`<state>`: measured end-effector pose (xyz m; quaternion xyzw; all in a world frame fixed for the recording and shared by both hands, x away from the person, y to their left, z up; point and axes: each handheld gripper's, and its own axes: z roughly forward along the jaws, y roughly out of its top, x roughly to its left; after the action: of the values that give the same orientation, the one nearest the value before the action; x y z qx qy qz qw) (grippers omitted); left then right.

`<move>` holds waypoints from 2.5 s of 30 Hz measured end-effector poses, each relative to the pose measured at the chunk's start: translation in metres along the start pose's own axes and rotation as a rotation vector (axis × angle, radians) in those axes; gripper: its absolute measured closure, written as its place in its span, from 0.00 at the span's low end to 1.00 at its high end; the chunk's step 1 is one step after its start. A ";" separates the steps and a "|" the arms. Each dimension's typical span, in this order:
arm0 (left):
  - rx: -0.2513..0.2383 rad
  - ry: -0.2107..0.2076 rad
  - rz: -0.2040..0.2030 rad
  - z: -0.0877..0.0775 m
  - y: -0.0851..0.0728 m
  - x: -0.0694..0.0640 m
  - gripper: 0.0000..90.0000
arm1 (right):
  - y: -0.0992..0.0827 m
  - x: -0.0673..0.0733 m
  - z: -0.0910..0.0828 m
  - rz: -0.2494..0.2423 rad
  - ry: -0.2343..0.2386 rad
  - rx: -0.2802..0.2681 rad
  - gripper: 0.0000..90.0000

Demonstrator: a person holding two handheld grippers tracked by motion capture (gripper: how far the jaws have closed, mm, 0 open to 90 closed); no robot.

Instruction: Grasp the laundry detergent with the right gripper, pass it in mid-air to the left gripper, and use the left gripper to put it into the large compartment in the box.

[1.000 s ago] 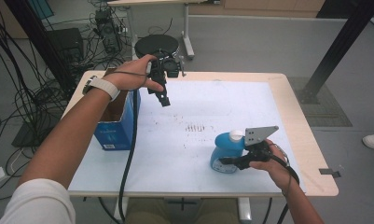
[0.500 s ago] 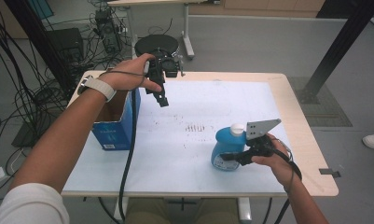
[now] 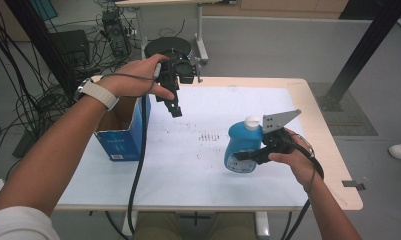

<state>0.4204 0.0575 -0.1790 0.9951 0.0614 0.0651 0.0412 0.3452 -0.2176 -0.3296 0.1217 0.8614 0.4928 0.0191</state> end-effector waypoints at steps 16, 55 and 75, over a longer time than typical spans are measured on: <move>0.021 -0.044 0.040 -0.024 0.009 -0.027 0.09 | 0.042 -0.001 0.013 -0.077 0.036 0.036 0.48; 0.013 -0.097 0.096 -0.045 0.040 -0.046 0.09 | 0.083 -0.004 0.057 -0.150 0.095 0.058 0.49; 0.018 -0.108 0.108 -0.037 0.056 -0.048 0.09 | 0.090 -0.003 0.065 -0.151 0.115 0.065 0.49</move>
<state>0.3751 -0.0008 -0.1435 0.9994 0.0060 0.0131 0.0319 0.3754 -0.1196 -0.2861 0.0285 0.8834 0.4678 0.0029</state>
